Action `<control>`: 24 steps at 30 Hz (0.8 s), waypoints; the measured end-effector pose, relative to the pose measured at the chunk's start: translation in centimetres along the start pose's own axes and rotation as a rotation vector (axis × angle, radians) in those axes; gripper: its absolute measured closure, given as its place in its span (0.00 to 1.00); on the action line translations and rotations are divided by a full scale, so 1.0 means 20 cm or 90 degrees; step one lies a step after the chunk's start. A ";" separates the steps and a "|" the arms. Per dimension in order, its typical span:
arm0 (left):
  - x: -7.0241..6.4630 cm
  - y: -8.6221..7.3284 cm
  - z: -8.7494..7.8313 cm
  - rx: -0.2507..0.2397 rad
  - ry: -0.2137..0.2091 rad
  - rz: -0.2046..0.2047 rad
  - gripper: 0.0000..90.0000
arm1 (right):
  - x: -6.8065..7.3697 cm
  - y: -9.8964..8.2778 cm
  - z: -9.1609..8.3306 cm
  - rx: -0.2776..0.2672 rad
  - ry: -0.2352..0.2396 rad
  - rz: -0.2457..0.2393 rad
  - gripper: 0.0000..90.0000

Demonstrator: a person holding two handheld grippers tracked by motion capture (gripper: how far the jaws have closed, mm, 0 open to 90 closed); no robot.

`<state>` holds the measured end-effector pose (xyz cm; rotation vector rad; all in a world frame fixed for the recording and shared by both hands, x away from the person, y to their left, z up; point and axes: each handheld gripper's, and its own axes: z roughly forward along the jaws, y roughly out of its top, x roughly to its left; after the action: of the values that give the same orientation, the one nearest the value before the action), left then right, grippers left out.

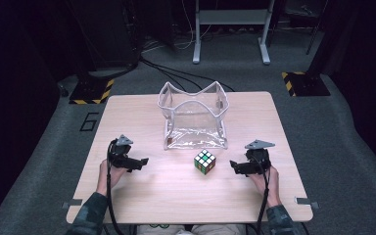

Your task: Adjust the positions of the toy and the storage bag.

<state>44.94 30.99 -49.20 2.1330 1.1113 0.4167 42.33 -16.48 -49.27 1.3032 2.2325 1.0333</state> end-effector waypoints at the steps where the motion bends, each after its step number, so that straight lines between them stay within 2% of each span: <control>1: -0.01 -0.02 0.01 -0.003 0.001 -0.003 0.00 | 0.00 0.00 0.00 0.000 0.000 0.000 0.06; 2: -0.01 -0.06 0.02 0.002 0.003 -0.002 0.00 | 0.00 -0.04 0.02 0.005 0.003 0.002 0.06; 3: -0.01 -0.06 0.02 0.002 0.003 -0.002 0.00 | 0.00 -0.04 0.02 0.005 0.003 0.002 0.06; 4: -0.02 -0.09 0.03 0.004 0.005 -0.012 0.00 | 0.00 -0.07 0.04 0.009 0.005 0.007 0.06; 8: -0.04 -0.14 0.05 0.004 0.009 -0.025 0.00 | 0.00 -0.12 0.04 0.010 0.002 0.014 0.06; 9: -0.04 -0.15 0.05 0.012 0.010 -0.014 0.00 | 0.00 -0.13 0.04 0.009 0.000 0.016 0.06; 11: -0.06 -0.17 0.06 0.010 0.023 -0.016 0.00 | -0.01 -0.16 0.04 0.008 -0.002 0.009 0.06; 12: -0.06 -0.17 0.07 0.014 0.033 -0.007 0.00 | -0.01 -0.17 0.04 0.007 -0.005 0.011 0.06; 14: -0.06 -0.19 0.07 -0.001 0.043 -0.016 0.00 | -0.01 -0.18 0.04 -0.004 -0.009 0.011 0.07; 16: -0.07 -0.19 0.08 -0.009 0.050 -0.027 0.00 | -0.01 -0.18 0.03 -0.010 -0.020 0.007 0.09; 19: -0.06 -0.19 0.08 -0.008 0.058 -0.032 0.00 | 0.01 -0.19 0.05 0.013 -0.037 -0.003 0.07; 20: -0.06 -0.19 0.08 -0.014 0.064 -0.041 0.00 | 0.01 -0.19 0.06 0.015 -0.046 -0.014 0.07; 24: -0.06 -0.19 0.08 -0.011 0.073 -0.048 0.00 | 0.02 -0.20 0.06 0.013 -0.055 -0.005 0.06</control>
<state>42.87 30.87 -53.04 2.0661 1.2442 0.5179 40.49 -16.85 -52.91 1.3214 2.1870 0.9362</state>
